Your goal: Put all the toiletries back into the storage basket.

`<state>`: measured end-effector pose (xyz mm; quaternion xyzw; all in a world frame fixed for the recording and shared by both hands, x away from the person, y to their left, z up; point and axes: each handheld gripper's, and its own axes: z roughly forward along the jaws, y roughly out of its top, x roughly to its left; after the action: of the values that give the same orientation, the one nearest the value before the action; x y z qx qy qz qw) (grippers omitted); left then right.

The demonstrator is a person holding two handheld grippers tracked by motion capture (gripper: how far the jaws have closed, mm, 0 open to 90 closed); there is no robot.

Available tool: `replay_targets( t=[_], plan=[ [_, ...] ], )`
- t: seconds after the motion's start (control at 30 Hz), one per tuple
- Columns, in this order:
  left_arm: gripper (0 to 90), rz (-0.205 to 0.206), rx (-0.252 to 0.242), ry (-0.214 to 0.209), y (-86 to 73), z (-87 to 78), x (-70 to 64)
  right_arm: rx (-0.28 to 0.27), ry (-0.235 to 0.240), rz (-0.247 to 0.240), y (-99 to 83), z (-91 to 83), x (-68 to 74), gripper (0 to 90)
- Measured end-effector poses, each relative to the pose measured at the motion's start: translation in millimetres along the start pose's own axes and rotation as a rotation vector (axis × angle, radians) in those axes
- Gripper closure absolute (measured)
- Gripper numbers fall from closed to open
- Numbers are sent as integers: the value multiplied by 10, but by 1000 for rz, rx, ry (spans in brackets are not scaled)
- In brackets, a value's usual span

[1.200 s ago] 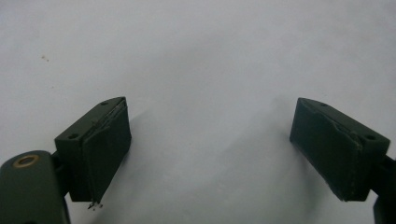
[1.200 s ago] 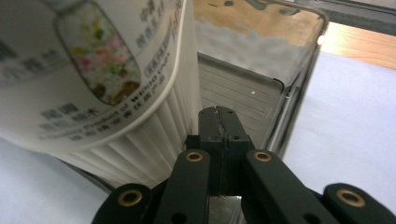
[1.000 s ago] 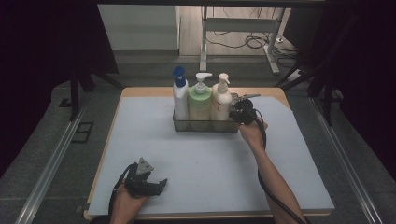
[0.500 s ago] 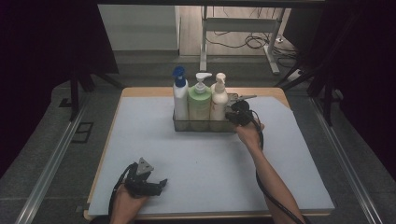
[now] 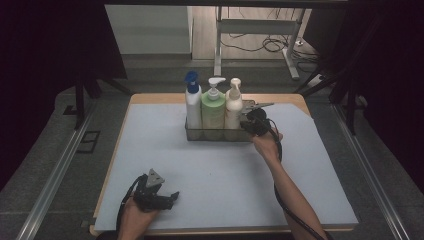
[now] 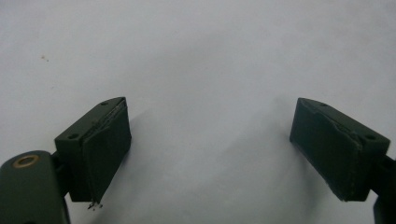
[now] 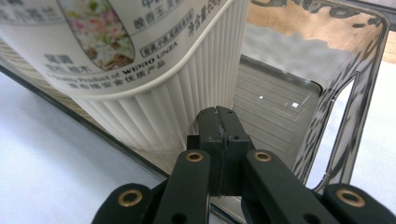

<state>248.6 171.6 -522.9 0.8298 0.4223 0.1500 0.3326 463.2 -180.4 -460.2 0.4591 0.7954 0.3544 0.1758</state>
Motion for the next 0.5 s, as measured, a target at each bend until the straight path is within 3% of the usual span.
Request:
replay_targets(
  t=[0.5],
  plan=[
    [124, 1, 0, -1, 2, 1, 1, 0, 12, -3, -24, -32, 13, 896]
  ],
)
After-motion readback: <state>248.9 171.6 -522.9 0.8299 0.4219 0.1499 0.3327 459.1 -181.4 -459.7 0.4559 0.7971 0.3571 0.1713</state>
